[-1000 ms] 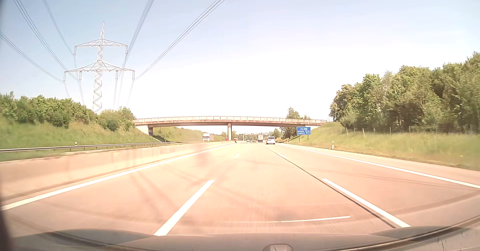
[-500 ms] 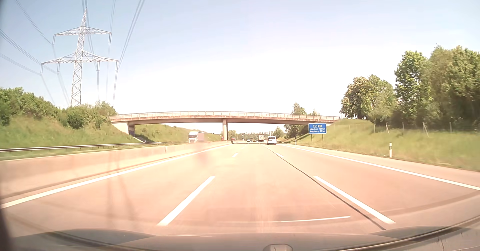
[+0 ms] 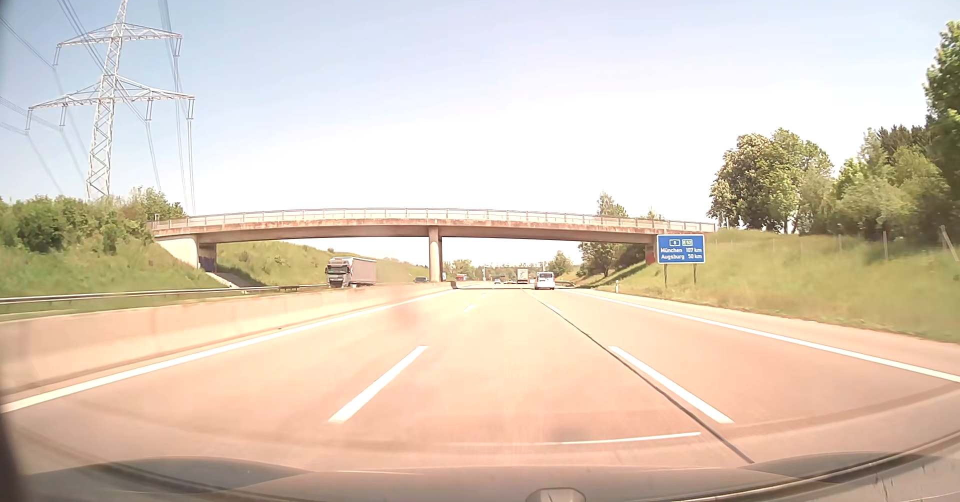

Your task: Follow the waypoints while adhering to traffic rules and regulations

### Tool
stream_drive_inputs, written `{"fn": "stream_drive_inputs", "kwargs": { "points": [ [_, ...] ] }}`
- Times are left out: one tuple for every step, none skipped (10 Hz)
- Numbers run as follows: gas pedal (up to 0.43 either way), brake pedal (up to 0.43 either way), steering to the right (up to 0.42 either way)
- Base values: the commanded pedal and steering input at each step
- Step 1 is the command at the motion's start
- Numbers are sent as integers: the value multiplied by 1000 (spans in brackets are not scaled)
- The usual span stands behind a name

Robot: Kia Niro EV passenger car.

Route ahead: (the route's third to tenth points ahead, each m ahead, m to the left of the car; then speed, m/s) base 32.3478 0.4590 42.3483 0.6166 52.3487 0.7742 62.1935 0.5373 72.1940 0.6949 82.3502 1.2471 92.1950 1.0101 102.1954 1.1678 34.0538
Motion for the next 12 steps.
{"fn": "stream_drive_inputs", "kwargs": {
  "points": [
    [331, 0, -3],
    [331, 0, -2],
    [331, 0, -3],
    [331, 0, -3],
    [331, 0, -2],
    [331, 0, -2],
    [331, 0, -2],
    [331, 0, -3],
    [331, 0, -3],
    [331, 0, -3],
    [331, 0, -3],
    [331, 0, -3]
  ]
}}
